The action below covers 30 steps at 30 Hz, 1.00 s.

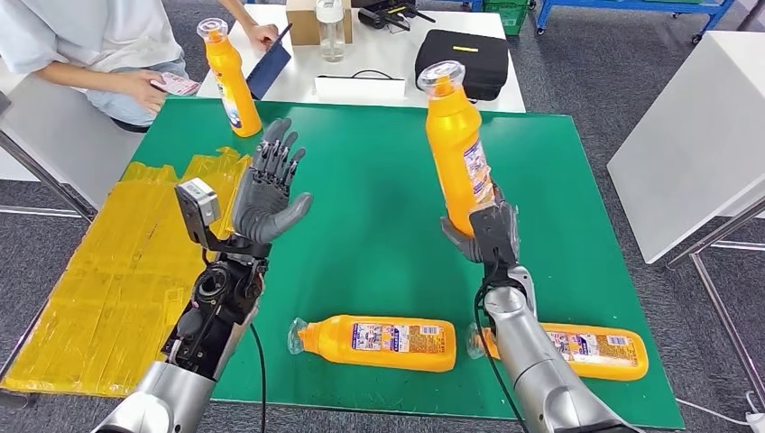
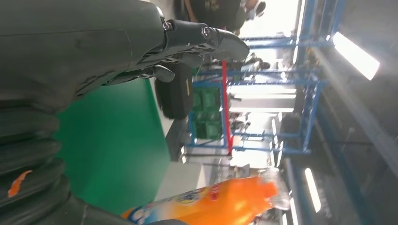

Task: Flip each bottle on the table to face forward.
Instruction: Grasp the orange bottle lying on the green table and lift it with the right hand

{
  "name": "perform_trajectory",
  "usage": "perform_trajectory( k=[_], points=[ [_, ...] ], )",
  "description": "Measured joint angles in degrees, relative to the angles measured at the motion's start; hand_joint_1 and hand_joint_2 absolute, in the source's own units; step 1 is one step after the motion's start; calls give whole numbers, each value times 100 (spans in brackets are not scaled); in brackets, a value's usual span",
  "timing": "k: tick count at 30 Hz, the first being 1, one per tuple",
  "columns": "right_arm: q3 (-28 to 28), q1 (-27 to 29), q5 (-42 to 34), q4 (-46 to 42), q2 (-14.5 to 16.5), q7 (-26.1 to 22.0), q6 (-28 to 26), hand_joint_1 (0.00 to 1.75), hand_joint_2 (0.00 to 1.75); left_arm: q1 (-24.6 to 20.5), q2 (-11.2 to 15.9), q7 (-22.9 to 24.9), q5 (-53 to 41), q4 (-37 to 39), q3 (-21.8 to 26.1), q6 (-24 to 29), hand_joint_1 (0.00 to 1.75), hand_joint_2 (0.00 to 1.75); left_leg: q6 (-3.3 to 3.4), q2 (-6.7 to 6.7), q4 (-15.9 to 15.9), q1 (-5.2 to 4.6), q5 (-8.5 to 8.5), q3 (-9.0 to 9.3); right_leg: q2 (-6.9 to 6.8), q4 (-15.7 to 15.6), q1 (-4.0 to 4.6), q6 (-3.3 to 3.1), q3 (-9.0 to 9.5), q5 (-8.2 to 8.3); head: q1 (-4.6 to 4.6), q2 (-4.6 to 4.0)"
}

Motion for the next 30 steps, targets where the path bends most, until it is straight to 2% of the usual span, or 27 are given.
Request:
perform_trajectory(
  k=[7, 17, 23, 30],
  points=[
    [19, 141, -259, -213, 111, -18, 840, 175, 175, -62, -5, 251, 348, -21, -439, -292, 0, 175, 0, 1, 0, 0, 0, -1, 0, 0, 0, 0, -2, 0, 0, 0],
    [143, 200, -239, -295, 209, 5, 1098, 175, 175, -97, -15, 280, 377, -26, -687, -305, 0, 175, 0, 1, 0, 0, 0, -4, 0, 0, -1, 0, -4, 0, 1, 0],
    [578, 198, -54, -260, 388, 104, 1469, 175, 175, -232, -93, 304, 376, -48, -1015, -277, 0, 175, 0, 0, 0, 0, 0, -8, 0, 0, 0, 0, -9, 0, 0, 0],
    [1130, 209, 145, -216, 527, 133, 1532, 175, 175, -404, -111, 322, 521, 107, -1110, -125, 0, 175, 0, 3, 0, 1, 1, -9, 1, 1, 0, 0, -12, 0, 1, 0]
  ],
)
